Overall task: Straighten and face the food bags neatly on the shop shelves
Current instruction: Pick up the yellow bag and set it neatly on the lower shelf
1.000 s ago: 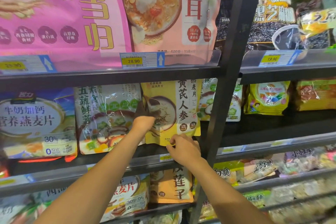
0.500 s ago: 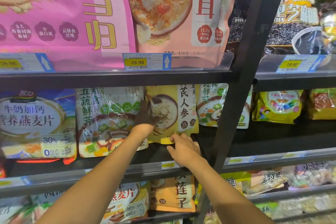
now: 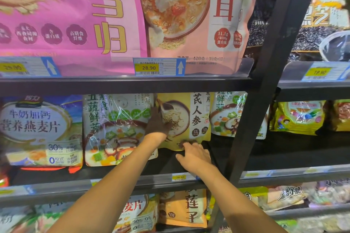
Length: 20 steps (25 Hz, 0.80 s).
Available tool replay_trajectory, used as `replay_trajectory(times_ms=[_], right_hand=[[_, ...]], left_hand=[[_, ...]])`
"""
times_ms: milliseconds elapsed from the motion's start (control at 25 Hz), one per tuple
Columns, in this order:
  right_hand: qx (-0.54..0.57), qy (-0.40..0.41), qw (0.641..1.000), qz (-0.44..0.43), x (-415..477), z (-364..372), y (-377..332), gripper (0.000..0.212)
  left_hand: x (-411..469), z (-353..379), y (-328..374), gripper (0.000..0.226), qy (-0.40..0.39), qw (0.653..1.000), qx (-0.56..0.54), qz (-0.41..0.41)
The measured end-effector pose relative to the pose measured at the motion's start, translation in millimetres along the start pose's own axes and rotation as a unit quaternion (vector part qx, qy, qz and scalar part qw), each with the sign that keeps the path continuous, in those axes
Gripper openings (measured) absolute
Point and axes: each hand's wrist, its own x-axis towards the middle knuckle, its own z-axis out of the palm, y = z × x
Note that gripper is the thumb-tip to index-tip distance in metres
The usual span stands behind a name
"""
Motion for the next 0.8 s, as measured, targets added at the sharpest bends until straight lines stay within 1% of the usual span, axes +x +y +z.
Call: replay_trajectory(times_ms=[120, 200, 280, 360, 440, 480, 560, 640, 800], right_hand=[[0.007, -0.008, 1.0, -0.004, -5, -1, 1, 0.055], [0.015, -0.015, 1.0, -0.001, -10, -3, 1, 0.056], [0.016, -0.021, 1.0, 0.001, -16, -4, 0, 0.061], [0.018, -0.024, 1.0, 0.001, -20, -4, -1, 0.066], [0.019, -0.029, 0.999, 0.002, -21, -4, -2, 0.069], [0.016, -0.031, 0.999, 0.002, -21, -5, -2, 0.069], [0.012, -0.033, 0.999, 0.002, -19, -6, -2, 0.07], [0.011, -0.033, 0.999, 0.001, -18, -6, -2, 0.069], [0.008, -0.031, 0.999, -0.002, -16, -5, -2, 0.07]], left_hand=[[-7, -6, 6, 0.085, -0.026, 1.0, 0.005, -0.001], [-10, -13, 14, 0.083, -0.046, 0.999, 0.006, -0.022], [-12, -19, 20, 0.082, -0.044, 0.998, -0.001, -0.041], [-14, -23, 26, 0.083, -0.032, 0.999, -0.005, -0.041], [-20, -25, 34, 0.08, -0.04, 0.998, -0.017, -0.054], [-25, -25, 36, 0.072, -0.065, 0.995, -0.003, -0.074], [-37, -23, 41, 0.05, -0.123, 0.981, 0.075, -0.127], [-44, -21, 41, 0.044, -0.123, 0.974, 0.147, -0.122], [-53, -22, 36, 0.037, -0.102, 0.976, 0.181, -0.067]])
